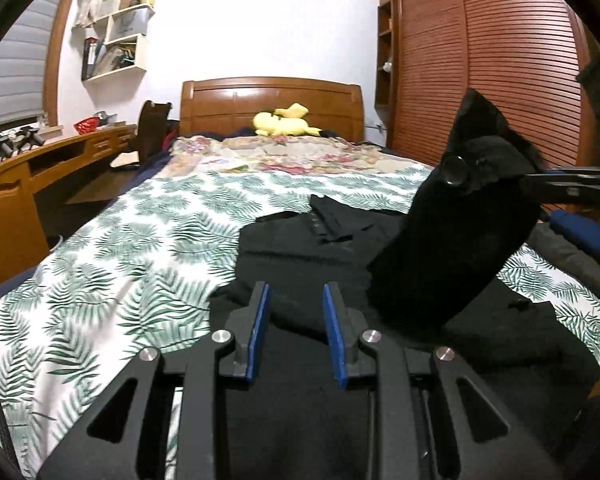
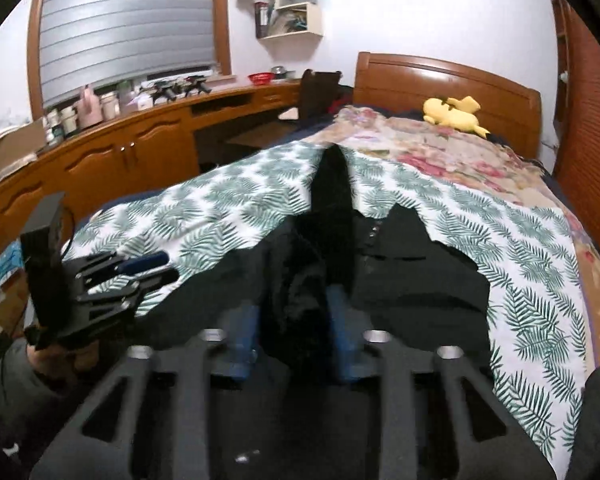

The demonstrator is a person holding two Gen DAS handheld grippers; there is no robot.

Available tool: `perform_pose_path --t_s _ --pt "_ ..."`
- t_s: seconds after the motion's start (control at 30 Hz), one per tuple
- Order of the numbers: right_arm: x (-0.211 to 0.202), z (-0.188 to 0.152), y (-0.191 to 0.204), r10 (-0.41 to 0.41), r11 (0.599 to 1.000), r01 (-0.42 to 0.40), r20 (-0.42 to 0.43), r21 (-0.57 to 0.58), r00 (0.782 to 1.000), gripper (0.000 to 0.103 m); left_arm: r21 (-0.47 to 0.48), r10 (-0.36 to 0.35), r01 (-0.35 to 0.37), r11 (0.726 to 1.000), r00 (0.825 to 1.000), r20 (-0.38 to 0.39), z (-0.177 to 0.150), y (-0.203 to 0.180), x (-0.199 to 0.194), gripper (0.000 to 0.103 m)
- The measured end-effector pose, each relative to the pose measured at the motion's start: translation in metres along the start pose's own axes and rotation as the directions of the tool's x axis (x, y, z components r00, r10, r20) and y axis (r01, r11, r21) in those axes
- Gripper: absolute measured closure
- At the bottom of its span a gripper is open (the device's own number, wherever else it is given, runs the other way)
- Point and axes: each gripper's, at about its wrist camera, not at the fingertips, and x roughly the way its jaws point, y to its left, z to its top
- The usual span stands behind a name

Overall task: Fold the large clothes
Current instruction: 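Open the right tool to release the sleeve and lift away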

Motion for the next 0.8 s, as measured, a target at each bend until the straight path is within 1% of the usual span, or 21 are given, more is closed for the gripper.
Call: perform_pose_path --t_s 0.07,0.1,0.3,0.43,0.63,0.8 --pt "-0.006 0.0 0.008 0.03 1.0 -0.03 0.009 0.007 1.0 0.04 -0.003 0.011 -0.011 1.0 1.0 0.006 -0.002 0.008 -0.007 0.077" --pt "-0.009 -0.001 0.011 0.037 0.999 -0.038 0.012 0.006 0.999 0.036 -0.004 0.014 -0.014 1.0 1.0 0.008 -0.002 0.012 -0.009 0.077" --pt "-0.019 -0.01 0.01 0.027 1.0 -0.027 0.012 0.014 1.0 0.034 -0.008 0.034 -0.034 0.999 0.999 0.008 -0.007 0.026 -0.015 0.077" --pt "-0.014 -0.027 0.002 -0.035 0.999 0.036 -0.014 0.028 0.999 0.034 -0.012 0.035 -0.035 0.999 0.999 0.01 -0.009 0.03 -0.017 0.077" --pt "0.015 -0.066 -0.023 -0.097 0.991 0.104 -0.083 0.081 0.992 0.034 0.004 0.029 -0.029 1.0 1.0 -0.006 -0.012 0.029 -0.015 0.077" --pt "0.046 -0.107 -0.046 -0.101 0.979 0.125 -0.146 0.159 0.984 0.034 0.014 0.011 -0.01 1.0 0.999 -0.046 -0.018 0.027 -0.007 0.077"
